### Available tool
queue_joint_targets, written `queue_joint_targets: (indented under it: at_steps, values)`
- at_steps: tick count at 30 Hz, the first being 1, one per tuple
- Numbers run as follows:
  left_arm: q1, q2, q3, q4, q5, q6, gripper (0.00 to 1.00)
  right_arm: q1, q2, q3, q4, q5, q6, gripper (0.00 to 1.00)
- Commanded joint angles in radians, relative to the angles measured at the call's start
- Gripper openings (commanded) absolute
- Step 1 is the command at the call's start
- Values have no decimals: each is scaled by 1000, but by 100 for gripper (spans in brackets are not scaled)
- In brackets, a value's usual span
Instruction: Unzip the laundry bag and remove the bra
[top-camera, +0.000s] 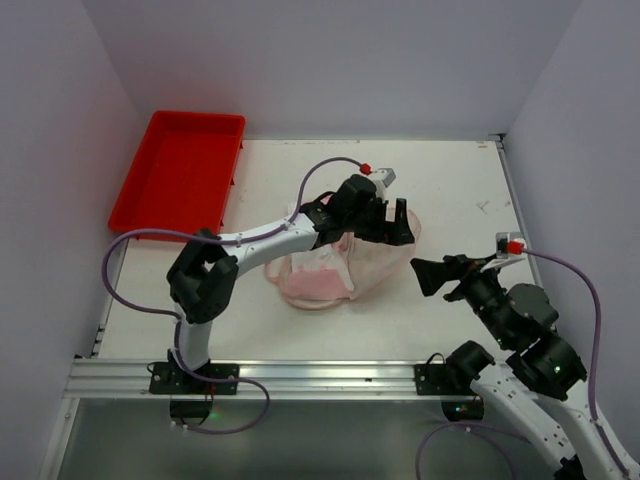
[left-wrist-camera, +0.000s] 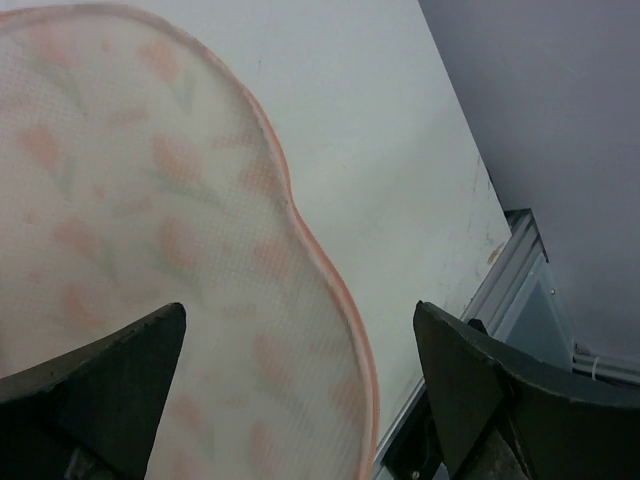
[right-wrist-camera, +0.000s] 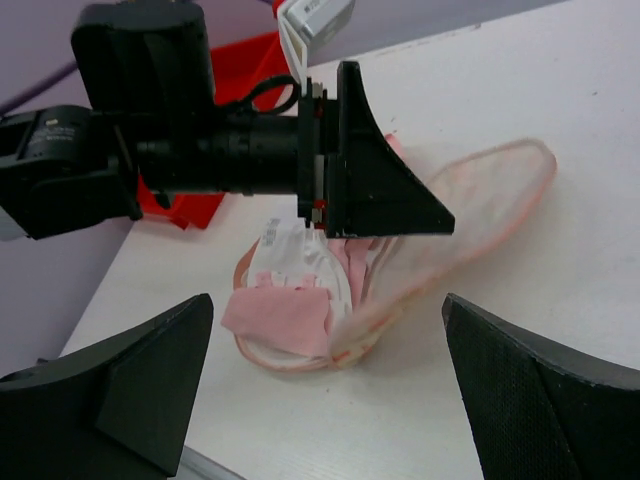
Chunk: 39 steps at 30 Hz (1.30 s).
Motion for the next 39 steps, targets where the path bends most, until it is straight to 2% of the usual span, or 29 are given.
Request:
queue_joint_targets:
  at_steps: [1, 6, 9, 11, 17, 22, 27, 39]
  values:
    - [-8, 0, 80, 31, -32, 8, 100, 2, -61, 34, -27, 120, -21, 99]
    - [-8, -6, 92, 40, -63, 19, 100, 0, -106, 43, -18, 157, -50, 99]
    - [22, -43, 65, 8, -172, 21, 100, 0, -93, 33, 2, 134, -73, 99]
    - [82, -107, -12, 25, -186, -2, 100, 0, -75, 13, 25, 73, -87, 99]
    - [248, -316, -239, -30, -200, 13, 96, 0, 143, 14, 120, -7, -56, 99]
    - [298, -423, -391, -96, -164, 44, 85, 0, 339, 8, 216, -73, -21, 99]
    - [317, -475, -486, -130, -155, 71, 74, 0, 460, 14, 267, -133, 0, 99]
    - [322, -370, -451, -112, -94, 79, 49, 0, 598, -14, 347, -197, 39, 99]
